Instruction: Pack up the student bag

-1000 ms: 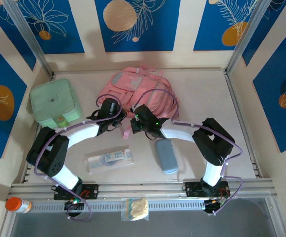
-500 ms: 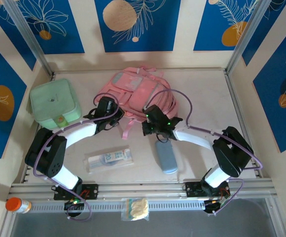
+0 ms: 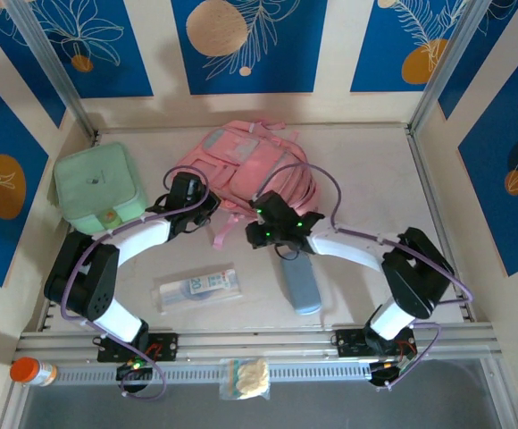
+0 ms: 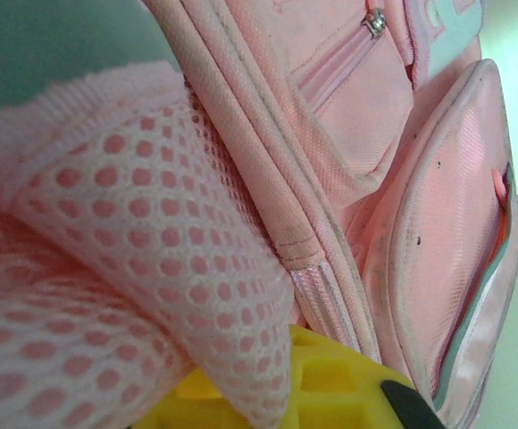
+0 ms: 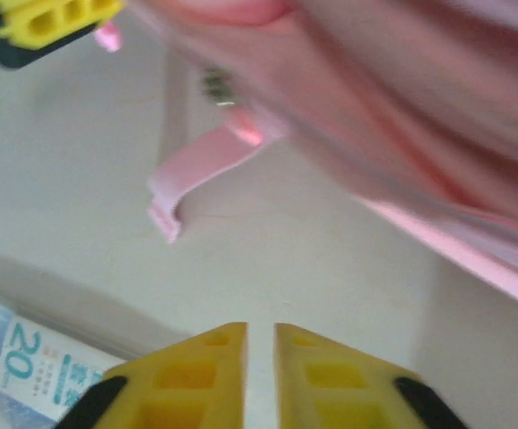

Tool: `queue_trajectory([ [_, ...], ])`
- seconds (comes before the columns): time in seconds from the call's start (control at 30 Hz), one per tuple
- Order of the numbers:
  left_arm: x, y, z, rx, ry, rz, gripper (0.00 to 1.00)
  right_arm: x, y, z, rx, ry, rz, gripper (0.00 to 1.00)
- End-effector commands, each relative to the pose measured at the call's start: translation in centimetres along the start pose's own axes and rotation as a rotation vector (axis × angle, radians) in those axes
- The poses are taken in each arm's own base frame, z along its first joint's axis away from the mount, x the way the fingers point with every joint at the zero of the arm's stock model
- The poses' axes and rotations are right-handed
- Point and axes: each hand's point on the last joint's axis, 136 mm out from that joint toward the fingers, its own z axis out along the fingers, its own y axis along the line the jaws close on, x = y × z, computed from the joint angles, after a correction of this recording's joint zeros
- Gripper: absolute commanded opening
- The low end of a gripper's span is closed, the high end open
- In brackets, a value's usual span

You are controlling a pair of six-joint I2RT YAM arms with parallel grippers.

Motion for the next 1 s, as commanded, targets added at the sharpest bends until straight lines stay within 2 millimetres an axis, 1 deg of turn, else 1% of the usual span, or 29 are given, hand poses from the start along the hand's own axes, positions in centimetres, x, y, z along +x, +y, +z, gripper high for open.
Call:
queue_trajectory([
  [0.0, -0.4, -5.5, -2.0, 0.189, -0.027, 0.041, 0.0, -2.7, 1.4, 1.4, 0.005, -0.052, 0.041, 0.2],
  [0.13, 0.1, -5.7, -2.0, 0.19, -0.018, 0.048, 0.0, -3.8, 1.6, 3.2, 0.014, -0.073, 0.048, 0.32],
  [0.2, 0.1, -5.8, -2.0, 0.196, -0.02, 0.046, 0.0, -4.0, 0.8, 4.2, 0.066, -0.076, 0.057, 0.36],
  [0.27, 0.2, -6.0, -2.1, 0.197, -0.018, 0.054, 0.0, -4.2, -0.4, 4.8, 0.131, -0.081, 0.06, 0.38],
  [0.33, 0.3, -6.1, -2.2, 0.195, -0.015, 0.061, 0.0, -4.3, -0.9, 5.2, 0.162, -0.086, 0.058, 0.4],
  [0.43, 0.4, -6.1, -2.3, 0.195, -0.015, 0.062, 0.0, -4.9, -1.7, 5.2, 0.215, -0.1, 0.071, 0.41],
  [0.6, 0.5, -6.3, -2.6, 0.201, -0.02, 0.063, 0.0, -6.2, -1.6, 4.9, 0.224, -0.146, 0.08, 0.43],
  [0.77, 0.6, -6.6, -2.9, 0.207, -0.031, 0.071, 0.0, -6.7, -2.9, 5.3, 0.285, -0.167, 0.091, 0.41],
  [0.97, 0.6, -6.6, -3.0, 0.206, -0.034, 0.078, 0.0, -6.6, -3.5, 5.0, 0.317, -0.171, 0.073, 0.26],
])
